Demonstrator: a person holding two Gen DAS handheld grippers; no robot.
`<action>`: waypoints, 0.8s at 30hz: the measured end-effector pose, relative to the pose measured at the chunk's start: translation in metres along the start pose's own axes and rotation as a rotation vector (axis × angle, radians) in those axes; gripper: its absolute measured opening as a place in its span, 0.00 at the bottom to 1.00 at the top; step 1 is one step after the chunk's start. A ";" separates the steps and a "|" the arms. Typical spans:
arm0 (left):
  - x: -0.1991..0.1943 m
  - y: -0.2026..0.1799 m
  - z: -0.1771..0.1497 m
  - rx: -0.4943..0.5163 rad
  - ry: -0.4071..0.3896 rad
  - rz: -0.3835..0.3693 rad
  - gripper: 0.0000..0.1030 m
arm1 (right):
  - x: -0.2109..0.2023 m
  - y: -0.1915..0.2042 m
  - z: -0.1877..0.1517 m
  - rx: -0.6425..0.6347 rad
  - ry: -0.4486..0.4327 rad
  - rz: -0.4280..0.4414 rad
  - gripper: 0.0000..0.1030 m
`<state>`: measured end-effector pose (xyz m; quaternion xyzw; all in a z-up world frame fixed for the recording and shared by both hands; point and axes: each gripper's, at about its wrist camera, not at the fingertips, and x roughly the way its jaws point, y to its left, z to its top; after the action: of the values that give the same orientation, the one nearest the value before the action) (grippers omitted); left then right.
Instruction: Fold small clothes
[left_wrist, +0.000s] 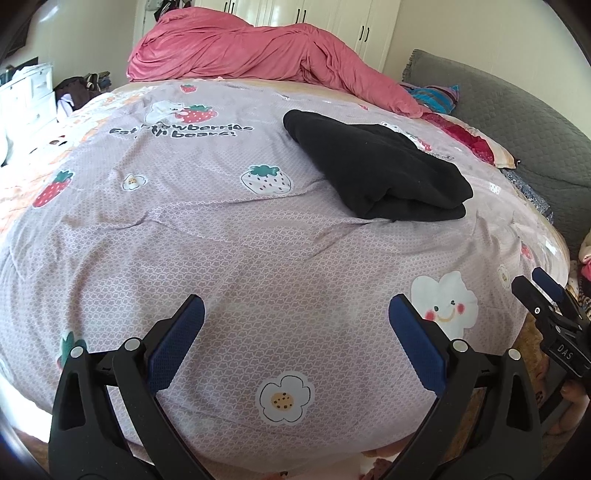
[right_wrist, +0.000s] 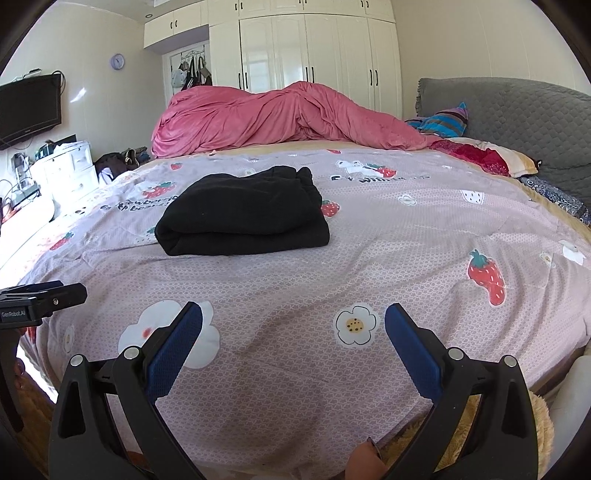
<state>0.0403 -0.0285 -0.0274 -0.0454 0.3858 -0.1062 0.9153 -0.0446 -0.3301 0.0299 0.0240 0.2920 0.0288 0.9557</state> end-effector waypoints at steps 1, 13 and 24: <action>0.000 0.000 0.000 0.001 0.000 -0.001 0.91 | 0.000 0.000 0.000 0.001 0.000 0.001 0.96; 0.000 -0.003 -0.001 0.003 0.007 -0.015 0.91 | 0.000 0.000 0.000 0.000 -0.002 -0.002 0.96; -0.002 -0.002 -0.001 0.003 0.004 -0.005 0.91 | -0.002 -0.001 -0.001 0.002 -0.003 -0.007 0.96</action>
<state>0.0378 -0.0302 -0.0265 -0.0449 0.3873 -0.1091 0.9144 -0.0469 -0.3310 0.0300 0.0241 0.2906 0.0251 0.9562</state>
